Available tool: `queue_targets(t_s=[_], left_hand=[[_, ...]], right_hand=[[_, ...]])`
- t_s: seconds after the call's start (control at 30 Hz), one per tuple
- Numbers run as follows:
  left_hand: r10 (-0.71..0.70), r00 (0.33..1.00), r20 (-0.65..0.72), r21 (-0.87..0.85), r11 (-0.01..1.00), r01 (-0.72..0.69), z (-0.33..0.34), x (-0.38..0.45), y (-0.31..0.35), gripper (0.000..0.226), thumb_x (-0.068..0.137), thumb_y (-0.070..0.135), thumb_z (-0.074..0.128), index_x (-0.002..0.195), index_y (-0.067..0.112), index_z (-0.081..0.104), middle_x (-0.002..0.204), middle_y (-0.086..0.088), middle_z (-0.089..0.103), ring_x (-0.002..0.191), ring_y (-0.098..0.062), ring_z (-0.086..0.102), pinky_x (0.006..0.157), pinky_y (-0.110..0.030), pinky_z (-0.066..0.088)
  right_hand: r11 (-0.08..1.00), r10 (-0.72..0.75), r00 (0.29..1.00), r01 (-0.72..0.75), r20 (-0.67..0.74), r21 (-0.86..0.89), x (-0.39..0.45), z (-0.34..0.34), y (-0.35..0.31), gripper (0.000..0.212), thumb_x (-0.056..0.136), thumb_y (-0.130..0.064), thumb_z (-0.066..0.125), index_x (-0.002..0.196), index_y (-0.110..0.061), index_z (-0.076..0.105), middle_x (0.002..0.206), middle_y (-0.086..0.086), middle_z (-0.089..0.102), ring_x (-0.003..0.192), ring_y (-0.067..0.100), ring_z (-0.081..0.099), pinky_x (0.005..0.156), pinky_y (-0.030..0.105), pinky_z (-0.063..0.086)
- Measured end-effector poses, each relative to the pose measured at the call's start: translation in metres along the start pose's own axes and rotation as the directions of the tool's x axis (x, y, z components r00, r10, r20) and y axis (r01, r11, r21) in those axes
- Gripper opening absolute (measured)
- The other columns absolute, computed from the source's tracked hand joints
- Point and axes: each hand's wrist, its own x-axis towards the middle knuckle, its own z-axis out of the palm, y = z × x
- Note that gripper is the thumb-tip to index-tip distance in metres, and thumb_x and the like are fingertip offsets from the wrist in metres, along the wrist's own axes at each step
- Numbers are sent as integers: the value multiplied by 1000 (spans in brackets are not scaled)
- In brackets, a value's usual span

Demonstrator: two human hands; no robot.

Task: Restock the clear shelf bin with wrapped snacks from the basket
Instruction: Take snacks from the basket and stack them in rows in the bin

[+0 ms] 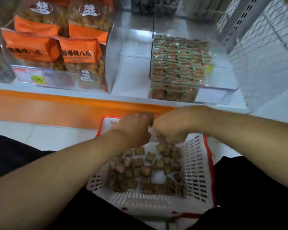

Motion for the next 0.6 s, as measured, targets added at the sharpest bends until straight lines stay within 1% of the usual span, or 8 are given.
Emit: queue_targets(t_s=[0.07, 0.13, 0.27, 0.33, 0.4, 0.47, 0.53, 0.6], left_hand=[[-103, 947, 303, 44, 995, 94, 45, -1, -30, 45, 85, 24, 68, 130, 22, 57, 134, -7, 59, 121, -29, 59, 91, -36, 49], [-165, 877, 452, 28, 985, 170, 88, -6, -55, 51, 88, 27, 69, 136, 16, 55, 138, -11, 56, 129, -30, 55, 101, -36, 44], [-317, 806, 499, -44, 920, 389, 167, -26, -91, 65, 85, 28, 74, 144, 18, 48, 149, -16, 43, 136, -36, 47, 107, -38, 42], [-327, 799, 505, -5, 924, 382, 200, -36, -103, 76, 87, 30, 73, 153, 27, 35, 159, -14, 29, 140, -37, 40, 109, -44, 41], [-279, 820, 500, 133, 960, 246, 227, -39, -114, 93, 86, 38, 71, 159, 29, 15, 164, -16, 16, 145, -40, 31, 110, -52, 41], [-250, 808, 534, 222, 963, 151, 243, -38, -120, 112, 82, 53, 70, 159, 32, -7, 168, -16, -3, 153, -41, 10, 116, -60, 32], [-257, 786, 562, 239, 960, 143, 251, -33, -125, 116, 82, 57, 70, 158, 36, -16, 169, -14, -14, 155, -41, -4, 119, -62, 25], [-261, 796, 546, 240, 959, 150, 255, -27, -128, 109, 87, 45, 68, 159, 36, -13, 169, -14, -9, 154, -42, 0, 118, -61, 26]], right_hand=[[994, -55, 982, 36, 183, 106, 60, 53, -16, 31, 97, -14, 62, 126, -4, 65, 114, 11, 68, 99, 25, 62, 69, 22, 49], [952, -57, 981, -3, 185, 307, 110, 109, -25, 38, 100, -9, 58, 136, 2, 57, 136, 19, 59, 116, 30, 58, 86, 20, 47], [740, 169, 984, -94, -49, 666, 170, 203, -45, 49, 96, -25, 63, 140, -7, 49, 145, 18, 47, 130, 34, 50, 106, 40, 43], [665, 261, 963, -128, -68, 736, 188, 236, -53, 68, 94, -31, 65, 152, -13, 34, 155, 16, 34, 139, 38, 39, 112, 48, 37], [710, 211, 975, -109, -63, 696, 204, 260, -53, 88, 92, -38, 67, 160, -15, 15, 165, 17, 14, 149, 41, 20, 118, 51, 25], [695, 190, 981, -117, -25, 709, 216, 273, -47, 99, 87, -38, 72, 160, -22, 7, 166, 13, 6, 151, 43, 8, 118, 53, 26], [658, 200, 980, -128, -9, 742, 223, 278, -43, 104, 83, -43, 74, 160, -26, 5, 163, 12, 8, 148, 46, 12, 113, 53, 35], [717, 228, 972, -124, -62, 686, 230, 277, -46, 105, 83, -51, 69, 159, -25, 2, 159, 16, 12, 142, 46, 24, 107, 50, 38]])
